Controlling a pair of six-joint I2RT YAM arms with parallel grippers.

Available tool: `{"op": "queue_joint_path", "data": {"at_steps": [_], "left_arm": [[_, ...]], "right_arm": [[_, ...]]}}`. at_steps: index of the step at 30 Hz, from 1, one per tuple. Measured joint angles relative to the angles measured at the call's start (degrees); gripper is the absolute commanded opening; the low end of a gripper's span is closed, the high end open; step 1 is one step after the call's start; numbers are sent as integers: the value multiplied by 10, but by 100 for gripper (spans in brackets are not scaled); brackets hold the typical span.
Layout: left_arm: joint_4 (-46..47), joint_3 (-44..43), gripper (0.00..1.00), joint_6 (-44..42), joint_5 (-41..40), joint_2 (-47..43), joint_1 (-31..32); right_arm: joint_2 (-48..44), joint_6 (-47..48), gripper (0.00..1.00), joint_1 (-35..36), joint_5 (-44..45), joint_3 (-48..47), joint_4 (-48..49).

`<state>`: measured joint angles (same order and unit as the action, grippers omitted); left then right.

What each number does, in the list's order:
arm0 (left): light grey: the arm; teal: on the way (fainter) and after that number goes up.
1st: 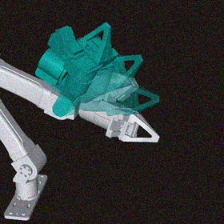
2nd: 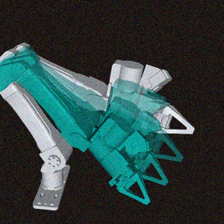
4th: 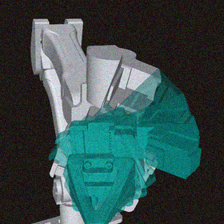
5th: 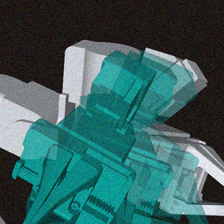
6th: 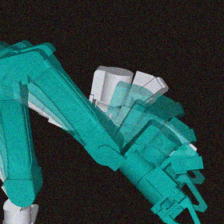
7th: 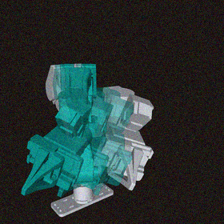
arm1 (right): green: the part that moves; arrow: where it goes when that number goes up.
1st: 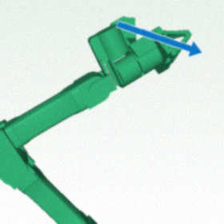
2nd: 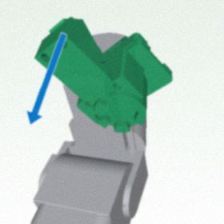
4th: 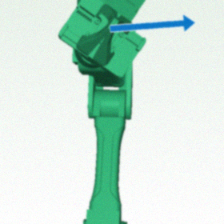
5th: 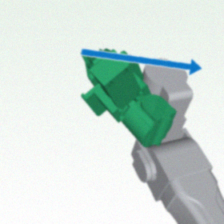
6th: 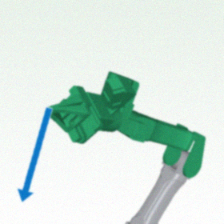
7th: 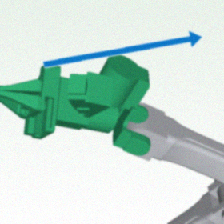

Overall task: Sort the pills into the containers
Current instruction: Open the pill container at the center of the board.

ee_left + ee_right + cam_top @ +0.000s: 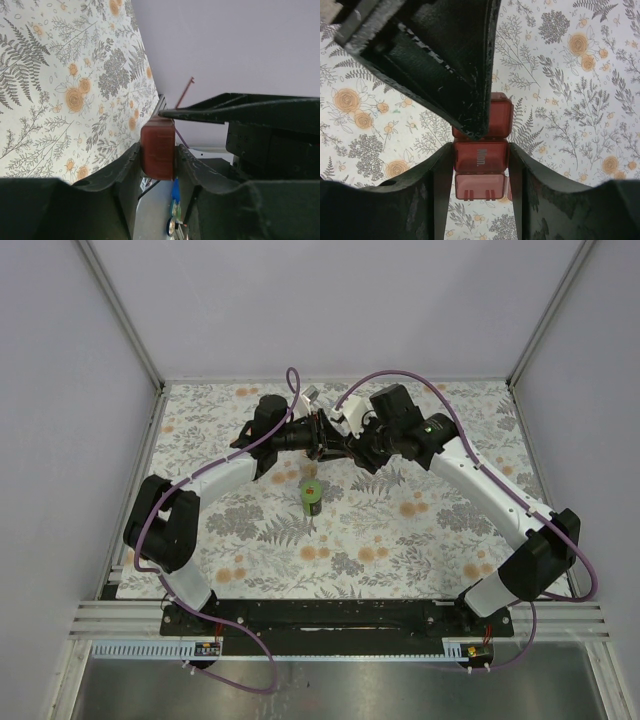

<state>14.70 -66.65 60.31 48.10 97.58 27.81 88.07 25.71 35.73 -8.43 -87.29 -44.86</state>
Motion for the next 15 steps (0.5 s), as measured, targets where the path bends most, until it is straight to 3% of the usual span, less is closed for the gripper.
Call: {"op": "queue_joint_path", "data": {"at_steps": [7,15], "left_arm": [[0,-5,60,-3,14,0,0],[-31,-9,68,-33,16,0,-4]], "right_arm": [[0,2,15,0,18,8,0],[-9,3,13,0,39,29,0]]}}
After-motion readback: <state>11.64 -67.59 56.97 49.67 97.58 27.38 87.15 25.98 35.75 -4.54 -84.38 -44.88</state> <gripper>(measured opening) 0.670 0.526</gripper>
